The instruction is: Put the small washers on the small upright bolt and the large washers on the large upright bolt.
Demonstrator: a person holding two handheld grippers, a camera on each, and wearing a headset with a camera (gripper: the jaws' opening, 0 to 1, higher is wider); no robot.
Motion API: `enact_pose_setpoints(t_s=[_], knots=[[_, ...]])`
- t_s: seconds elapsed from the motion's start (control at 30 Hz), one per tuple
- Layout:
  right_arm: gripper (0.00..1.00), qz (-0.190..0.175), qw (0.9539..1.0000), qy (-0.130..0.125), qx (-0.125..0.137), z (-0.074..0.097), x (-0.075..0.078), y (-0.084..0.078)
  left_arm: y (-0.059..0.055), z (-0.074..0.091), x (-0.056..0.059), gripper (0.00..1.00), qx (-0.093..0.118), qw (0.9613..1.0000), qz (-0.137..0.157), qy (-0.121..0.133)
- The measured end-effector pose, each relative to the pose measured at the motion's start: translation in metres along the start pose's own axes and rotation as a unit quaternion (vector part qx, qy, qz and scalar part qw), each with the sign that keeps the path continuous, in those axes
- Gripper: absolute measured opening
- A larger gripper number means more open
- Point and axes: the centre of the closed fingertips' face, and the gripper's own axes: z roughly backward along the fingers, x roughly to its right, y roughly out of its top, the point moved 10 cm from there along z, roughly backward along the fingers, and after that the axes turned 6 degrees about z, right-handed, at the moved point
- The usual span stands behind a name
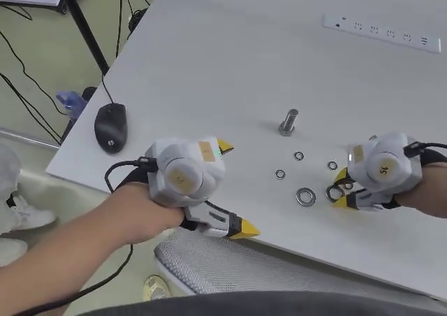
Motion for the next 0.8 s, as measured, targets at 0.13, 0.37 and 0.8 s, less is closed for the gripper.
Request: enact_pose_setpoints(t_s=[0.13, 0.37, 0.8], knots=[[0.24, 0.01, 0.9998, 0.002, -0.018, -0.002, 0.002, 0.002, -0.001, -0.001, 0.001, 0.88, -0.004, 1.0, 0.001, -0.002], [0.22, -0.019, 0.9998, 0.005, -0.009, -0.005, 0.009, -0.005, 0.004, 0.0, 0.001, 0.86, -0.005, 1.0, 0.0, -0.001], [0.21, -0.037, 0.9992, 0.014, -0.009, 0.001, 0.015, 0.0, 0.004, 0.002, 0.0, 0.82, -0.007, 0.9999, 0.008, 0.001]])
